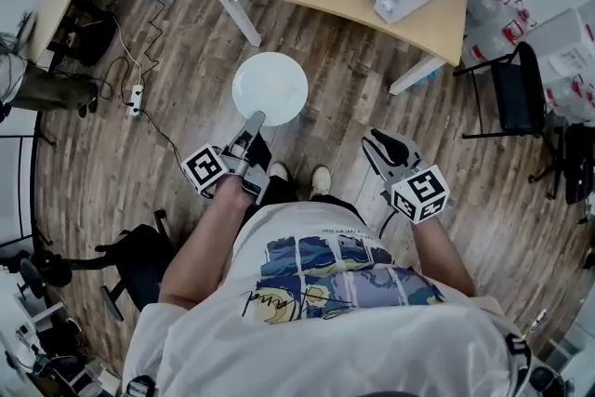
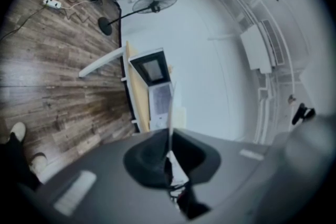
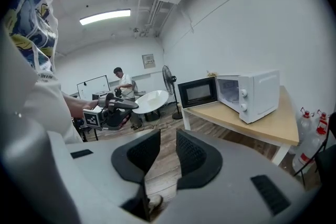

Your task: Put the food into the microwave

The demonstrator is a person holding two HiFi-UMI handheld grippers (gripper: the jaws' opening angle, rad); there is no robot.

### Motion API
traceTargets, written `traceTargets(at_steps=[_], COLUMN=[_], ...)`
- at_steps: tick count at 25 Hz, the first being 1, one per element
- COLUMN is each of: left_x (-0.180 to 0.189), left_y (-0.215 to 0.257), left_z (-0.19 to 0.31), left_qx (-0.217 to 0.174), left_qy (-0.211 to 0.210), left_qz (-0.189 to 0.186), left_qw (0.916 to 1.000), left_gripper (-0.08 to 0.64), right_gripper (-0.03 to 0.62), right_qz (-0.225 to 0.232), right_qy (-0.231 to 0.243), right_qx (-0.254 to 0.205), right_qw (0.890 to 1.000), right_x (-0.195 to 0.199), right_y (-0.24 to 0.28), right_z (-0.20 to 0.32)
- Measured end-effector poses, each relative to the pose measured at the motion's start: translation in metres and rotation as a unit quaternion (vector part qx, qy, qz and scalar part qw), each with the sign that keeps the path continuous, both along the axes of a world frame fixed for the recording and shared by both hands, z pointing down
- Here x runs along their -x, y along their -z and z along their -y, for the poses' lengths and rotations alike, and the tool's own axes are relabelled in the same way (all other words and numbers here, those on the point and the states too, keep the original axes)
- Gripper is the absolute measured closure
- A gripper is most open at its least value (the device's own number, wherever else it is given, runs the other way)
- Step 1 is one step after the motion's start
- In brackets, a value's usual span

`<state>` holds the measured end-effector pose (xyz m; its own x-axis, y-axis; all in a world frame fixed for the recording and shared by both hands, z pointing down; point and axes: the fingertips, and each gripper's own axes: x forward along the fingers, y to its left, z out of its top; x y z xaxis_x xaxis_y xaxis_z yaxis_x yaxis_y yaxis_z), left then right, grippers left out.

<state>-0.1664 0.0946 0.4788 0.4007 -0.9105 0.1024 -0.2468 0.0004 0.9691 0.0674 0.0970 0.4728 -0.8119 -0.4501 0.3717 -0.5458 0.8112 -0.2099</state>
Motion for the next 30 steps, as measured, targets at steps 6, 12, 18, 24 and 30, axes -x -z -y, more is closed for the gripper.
traceTargets(at_steps=[6,12,18,24,30], left_x=[0.004,0.006,0.005,-0.003,-0.017], left_y=[-0.007,-0.020,-0.031,-0.044,-0.063], left_z=[0.062,0.146,0.243,0.330,0.399], left_qx=[0.002,0.002,0.011,0.010,0.025], left_qy=[-0.008,-0.037,-0.080,-0.131,-0.145], left_qz=[0.001,-0.014,-0.020,-0.012,-0.017], left_qw=[1.0000,0.9992,0.9965,0.9913,0.9890], left_gripper=[0.541,0.541,0.541,0.541,0.541], right_gripper=[0.509,0.511,0.515,0.526,0.551], right_qz=[0.004,-0.017,-0.029,-0.028,0.017], right_qy=[-0.012,-0.061,-0.117,-0.160,-0.191], right_qx=[-0.001,-0.002,0.001,0.002,0.028], right_qw=[1.000,0.998,0.993,0.987,0.981], right_x=[0.006,0.002,0.010,0.026,0.024], right_y=[-0.001,0.000,0.011,0.020,0.034], right_z=[0.041,0.093,0.149,0.200,0.235])
